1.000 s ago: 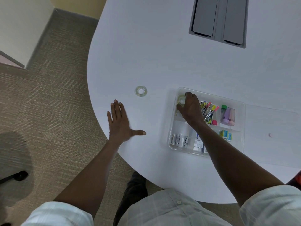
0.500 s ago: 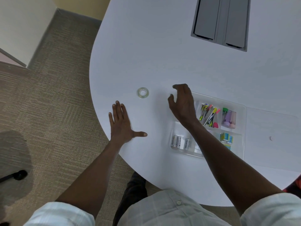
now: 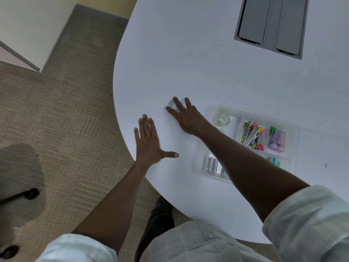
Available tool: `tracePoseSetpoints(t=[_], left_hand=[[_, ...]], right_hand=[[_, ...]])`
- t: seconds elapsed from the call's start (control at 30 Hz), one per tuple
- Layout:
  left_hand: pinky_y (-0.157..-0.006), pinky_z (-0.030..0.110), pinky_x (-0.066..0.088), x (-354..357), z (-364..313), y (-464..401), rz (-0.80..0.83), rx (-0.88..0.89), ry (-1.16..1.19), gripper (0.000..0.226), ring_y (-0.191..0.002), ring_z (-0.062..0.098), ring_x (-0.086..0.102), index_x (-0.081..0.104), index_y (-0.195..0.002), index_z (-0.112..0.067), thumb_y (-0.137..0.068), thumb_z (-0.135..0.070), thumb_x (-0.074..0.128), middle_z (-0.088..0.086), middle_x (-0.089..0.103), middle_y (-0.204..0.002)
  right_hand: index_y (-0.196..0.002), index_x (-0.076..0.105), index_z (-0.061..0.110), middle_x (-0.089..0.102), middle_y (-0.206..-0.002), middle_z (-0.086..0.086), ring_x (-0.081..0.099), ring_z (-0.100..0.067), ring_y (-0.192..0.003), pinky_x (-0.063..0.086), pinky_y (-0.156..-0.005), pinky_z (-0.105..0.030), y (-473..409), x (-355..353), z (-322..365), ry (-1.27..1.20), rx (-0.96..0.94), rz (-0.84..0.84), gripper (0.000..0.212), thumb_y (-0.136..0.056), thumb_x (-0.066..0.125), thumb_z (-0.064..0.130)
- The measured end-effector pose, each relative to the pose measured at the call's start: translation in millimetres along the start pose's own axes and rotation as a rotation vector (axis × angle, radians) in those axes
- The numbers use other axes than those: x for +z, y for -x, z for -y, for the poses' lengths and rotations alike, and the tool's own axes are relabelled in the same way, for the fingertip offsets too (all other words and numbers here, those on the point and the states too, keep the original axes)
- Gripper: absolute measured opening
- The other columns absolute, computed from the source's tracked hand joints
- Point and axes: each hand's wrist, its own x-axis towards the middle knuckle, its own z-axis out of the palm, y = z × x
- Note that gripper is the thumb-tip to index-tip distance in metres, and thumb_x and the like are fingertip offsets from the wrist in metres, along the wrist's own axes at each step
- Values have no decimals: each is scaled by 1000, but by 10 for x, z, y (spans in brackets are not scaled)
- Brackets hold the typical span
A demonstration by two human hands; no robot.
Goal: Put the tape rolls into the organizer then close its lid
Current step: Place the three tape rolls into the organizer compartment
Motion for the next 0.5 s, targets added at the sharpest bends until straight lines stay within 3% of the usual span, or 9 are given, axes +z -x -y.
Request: tracePoseSetpoints(t=[0.07,0.13,0.23,0.4,0.5], left_hand=[[-121,55,-8,1,7,0,-4,2,11,166,-148,29,-27,-17,-152,-3,-35,-103,47,16,-27,-160],[-121,55,-8,2,8,5,-6,2,9,167,-148,29,-27,-17,-152,-3,-35,-103,47,16,-27,-160],[-121,55,-7,2,9,5,-3,-1,4,167,-148,29,-27,-17,-152,-3,-35,-103,46,16,-27,-160],[-121,55,-8,-7,6,1,7,-7,1,167,-147,29,-29,-20,-151,-4,-35,-103,46,15,-29,-160],[-121,55,-9,-10,1,2,18,-9,-3,167,-147,28,-30,-22,-151,-4,-35,-103,47,15,-31,-159]], right_hand=[[-148,26,19,17,-155,-23,30,-51,-130,47,-93,-53,-7,17,38,-17,19,-23,56,-96,38,1],[-140,37,15,35,-140,-26,47,-43,-109,56,-76,-49,0,34,71,-31,40,-72,52,-92,46,-3],[-127,44,12,43,-119,-23,49,-34,-91,56,-60,-42,77,69,105,-78,68,-113,44,-88,50,-6],[-122,48,11,47,-107,-20,48,-33,-87,54,-57,-41,178,59,122,-165,84,-181,44,-84,44,-9],[-125,49,12,48,-108,-17,50,-32,-91,53,-57,-39,255,-32,115,-260,110,-272,46,-80,49,1]])
